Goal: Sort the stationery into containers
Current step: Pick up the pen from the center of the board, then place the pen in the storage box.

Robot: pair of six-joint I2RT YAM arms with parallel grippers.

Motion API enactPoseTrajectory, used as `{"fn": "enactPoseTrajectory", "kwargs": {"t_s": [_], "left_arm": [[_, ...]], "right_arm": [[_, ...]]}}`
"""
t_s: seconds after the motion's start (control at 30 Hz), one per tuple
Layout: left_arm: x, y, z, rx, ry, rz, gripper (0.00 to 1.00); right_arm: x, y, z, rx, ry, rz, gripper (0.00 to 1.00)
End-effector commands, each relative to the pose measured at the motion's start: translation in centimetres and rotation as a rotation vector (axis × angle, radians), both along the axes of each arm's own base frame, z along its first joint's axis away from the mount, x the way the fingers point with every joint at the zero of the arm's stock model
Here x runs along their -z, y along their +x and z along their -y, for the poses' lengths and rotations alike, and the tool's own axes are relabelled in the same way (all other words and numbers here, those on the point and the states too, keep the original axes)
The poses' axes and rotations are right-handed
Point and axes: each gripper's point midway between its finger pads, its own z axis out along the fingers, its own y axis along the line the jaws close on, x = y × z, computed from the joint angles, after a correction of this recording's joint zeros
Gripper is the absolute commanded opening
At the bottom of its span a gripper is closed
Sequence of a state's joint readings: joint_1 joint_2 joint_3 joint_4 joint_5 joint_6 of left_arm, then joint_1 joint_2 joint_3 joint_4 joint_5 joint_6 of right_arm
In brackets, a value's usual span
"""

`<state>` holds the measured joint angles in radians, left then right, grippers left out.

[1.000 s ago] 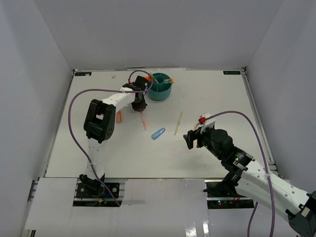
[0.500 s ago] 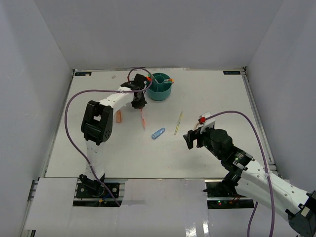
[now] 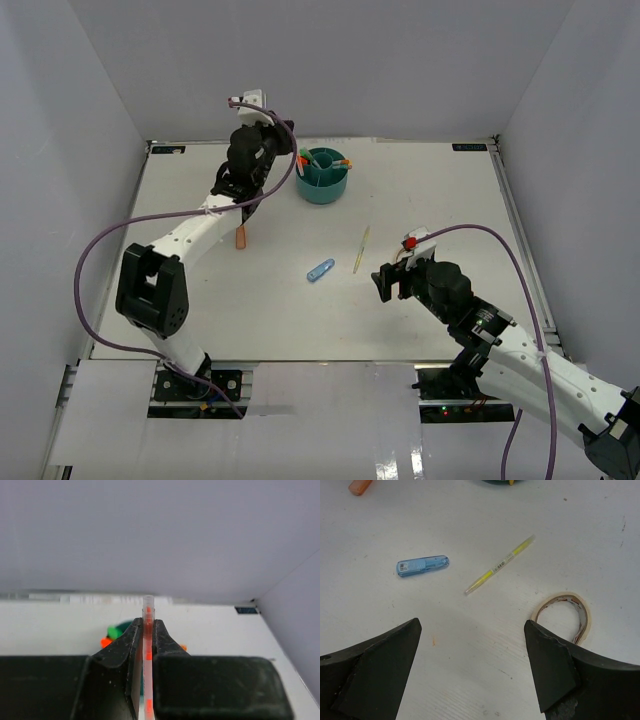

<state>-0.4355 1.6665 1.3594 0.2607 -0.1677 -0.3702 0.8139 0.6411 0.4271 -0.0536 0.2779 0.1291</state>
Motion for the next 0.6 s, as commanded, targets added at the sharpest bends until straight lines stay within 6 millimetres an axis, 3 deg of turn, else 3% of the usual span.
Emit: {"fn": "enactPoseTrajectory", "kwargs": {"t_s": [0.0,0.03,0.1,0.2,0.57], "left_arm": [[-5.5,0.6,1.0,0.040,0.008,0.318,0.00],[-4.9,1.1,1.6,0.052,0.013,0.325,0.00],[-6.4,1.2,2.5,0.093,0.006,0.409,0.00],[-6.6,2.0,3.7,0.129,0.014,0.472,0.00],[-3.2,4.8,6.5,0.203,0.047,0.527,0.06]], "right_arm": [[-1.1,0.2,-0.3,0.004,0.044,0.025,0.90],[-1.0,0.2,-0.2,0.006,0.042,0.023,0.90],[-0.9,0.2,-0.3,0.006,0.039,0.018,0.90],[-0.8,0.3,-0.3,0.009,0.032,0.014,0.90],[-0.4,0.2,0.0,0.025,0.019,-0.007,0.90]]}}
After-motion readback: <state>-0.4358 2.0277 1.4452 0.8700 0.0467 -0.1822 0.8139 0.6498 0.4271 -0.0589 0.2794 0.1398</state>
